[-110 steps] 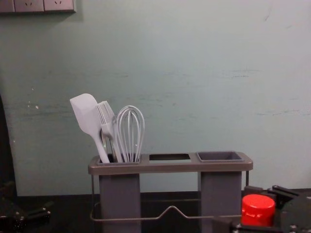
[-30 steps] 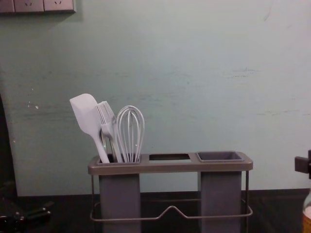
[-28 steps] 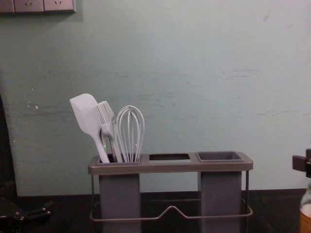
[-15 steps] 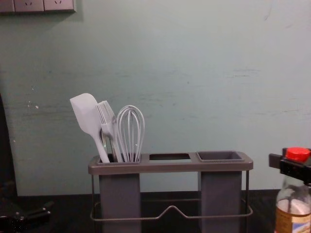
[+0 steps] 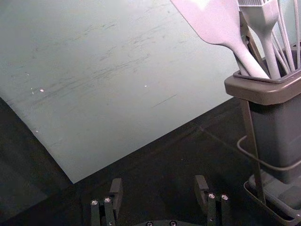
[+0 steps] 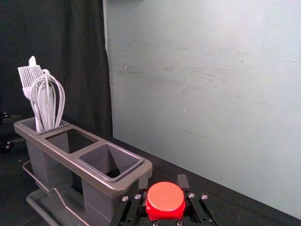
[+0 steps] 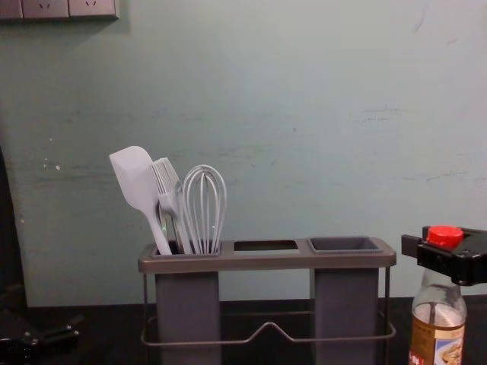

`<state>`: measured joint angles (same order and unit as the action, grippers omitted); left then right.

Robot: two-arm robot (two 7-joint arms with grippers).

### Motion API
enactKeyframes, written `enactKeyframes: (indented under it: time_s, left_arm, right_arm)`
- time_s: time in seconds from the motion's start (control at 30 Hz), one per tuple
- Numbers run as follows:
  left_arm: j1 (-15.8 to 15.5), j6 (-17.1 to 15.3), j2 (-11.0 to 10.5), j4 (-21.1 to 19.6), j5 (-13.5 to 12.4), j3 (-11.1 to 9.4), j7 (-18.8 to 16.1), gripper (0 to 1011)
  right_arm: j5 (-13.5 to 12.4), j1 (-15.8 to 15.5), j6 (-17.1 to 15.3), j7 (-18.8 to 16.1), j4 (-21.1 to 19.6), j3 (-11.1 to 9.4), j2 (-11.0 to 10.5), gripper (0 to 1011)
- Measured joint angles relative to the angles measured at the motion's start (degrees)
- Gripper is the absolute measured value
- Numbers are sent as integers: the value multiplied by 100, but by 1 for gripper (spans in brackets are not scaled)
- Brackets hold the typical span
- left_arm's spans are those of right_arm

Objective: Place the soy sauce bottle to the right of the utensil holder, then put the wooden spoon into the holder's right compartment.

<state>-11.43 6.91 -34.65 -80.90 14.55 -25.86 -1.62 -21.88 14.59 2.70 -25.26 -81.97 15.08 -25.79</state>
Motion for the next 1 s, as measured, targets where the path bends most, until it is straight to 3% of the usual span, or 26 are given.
enactKeyframes:
  time_s: [1.0]
  left_arm:
    - [0, 0, 0, 1, 0, 0, 0, 1005]
  right_arm:
    - [87, 117, 19, 19, 234, 27, 105, 381]
